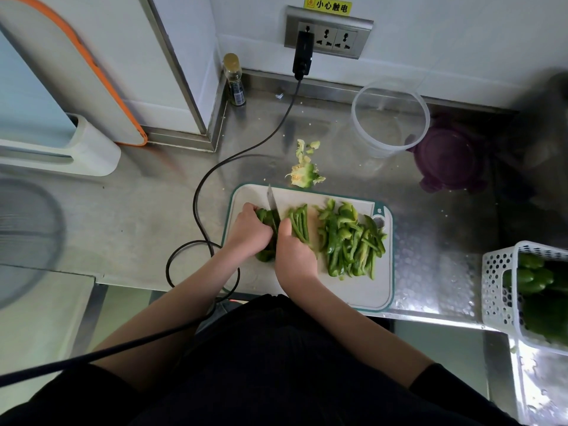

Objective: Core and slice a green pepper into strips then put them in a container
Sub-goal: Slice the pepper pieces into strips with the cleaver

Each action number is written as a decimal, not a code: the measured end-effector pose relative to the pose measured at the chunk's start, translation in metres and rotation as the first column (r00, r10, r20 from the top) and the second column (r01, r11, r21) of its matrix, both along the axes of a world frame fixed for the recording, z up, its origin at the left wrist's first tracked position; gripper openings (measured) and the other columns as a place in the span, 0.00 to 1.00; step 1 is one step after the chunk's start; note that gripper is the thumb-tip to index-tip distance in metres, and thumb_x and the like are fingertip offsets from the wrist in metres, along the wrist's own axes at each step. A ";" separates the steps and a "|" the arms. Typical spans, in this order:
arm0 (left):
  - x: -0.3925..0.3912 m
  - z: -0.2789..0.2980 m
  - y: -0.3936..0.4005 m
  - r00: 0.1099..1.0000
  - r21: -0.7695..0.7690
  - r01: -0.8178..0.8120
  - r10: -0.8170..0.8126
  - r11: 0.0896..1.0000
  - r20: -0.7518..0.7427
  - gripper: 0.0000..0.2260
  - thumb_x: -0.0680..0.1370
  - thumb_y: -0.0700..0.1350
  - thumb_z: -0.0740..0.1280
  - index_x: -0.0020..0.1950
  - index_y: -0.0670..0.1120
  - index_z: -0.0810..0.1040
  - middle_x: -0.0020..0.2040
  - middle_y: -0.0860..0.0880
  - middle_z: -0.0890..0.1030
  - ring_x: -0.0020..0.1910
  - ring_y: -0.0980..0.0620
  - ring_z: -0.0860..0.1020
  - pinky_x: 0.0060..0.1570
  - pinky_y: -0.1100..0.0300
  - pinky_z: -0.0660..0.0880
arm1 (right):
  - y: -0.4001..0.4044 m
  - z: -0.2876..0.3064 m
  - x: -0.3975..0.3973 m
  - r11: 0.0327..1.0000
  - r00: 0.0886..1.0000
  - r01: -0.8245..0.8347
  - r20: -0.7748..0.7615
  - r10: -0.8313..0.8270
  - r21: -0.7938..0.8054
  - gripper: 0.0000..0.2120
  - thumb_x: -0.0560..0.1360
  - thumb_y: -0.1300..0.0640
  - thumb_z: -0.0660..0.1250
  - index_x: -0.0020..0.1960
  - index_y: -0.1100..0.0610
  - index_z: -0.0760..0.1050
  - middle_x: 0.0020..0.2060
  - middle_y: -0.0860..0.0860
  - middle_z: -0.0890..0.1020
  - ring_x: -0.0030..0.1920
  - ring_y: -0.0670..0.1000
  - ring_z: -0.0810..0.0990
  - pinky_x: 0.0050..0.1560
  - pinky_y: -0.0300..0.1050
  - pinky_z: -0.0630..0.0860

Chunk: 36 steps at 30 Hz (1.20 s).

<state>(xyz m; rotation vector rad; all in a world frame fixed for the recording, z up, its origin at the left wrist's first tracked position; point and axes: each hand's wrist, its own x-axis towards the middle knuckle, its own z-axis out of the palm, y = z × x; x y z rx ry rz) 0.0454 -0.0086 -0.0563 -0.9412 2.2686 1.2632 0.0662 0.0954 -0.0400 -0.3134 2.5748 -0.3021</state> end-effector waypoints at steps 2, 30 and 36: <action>0.000 0.000 0.000 1.000 0.008 0.002 -0.002 1.000 0.012 0.18 0.74 0.37 0.63 0.64 0.42 0.66 0.53 0.44 0.74 0.45 0.49 0.73 0.38 0.58 0.69 | -0.003 -0.003 -0.001 1.000 0.999 -0.009 0.038 0.009 -0.005 0.18 0.76 0.71 0.54 0.64 0.60 0.58 0.42 0.56 0.79 0.41 0.58 0.81 0.34 0.48 0.71; 0.009 0.003 -0.006 1.000 0.099 0.019 -0.019 0.995 0.007 0.18 0.74 0.36 0.62 0.63 0.45 0.67 0.50 0.47 0.74 0.45 0.48 0.75 0.29 0.60 0.70 | 0.055 0.001 -0.009 0.900 0.931 0.339 -0.040 -0.363 -0.273 0.09 0.82 0.55 0.54 0.58 0.58 0.61 0.30 0.53 0.73 0.28 0.56 0.74 0.24 0.44 0.66; 0.009 0.003 -0.003 1.000 0.116 -0.013 0.016 0.993 -0.025 0.16 0.73 0.36 0.61 0.60 0.46 0.67 0.48 0.47 0.75 0.41 0.51 0.74 0.30 0.59 0.71 | 0.059 0.005 -0.010 0.880 0.921 0.359 -0.032 -0.387 -0.312 0.06 0.82 0.54 0.54 0.55 0.57 0.60 0.30 0.54 0.75 0.27 0.57 0.76 0.26 0.54 0.76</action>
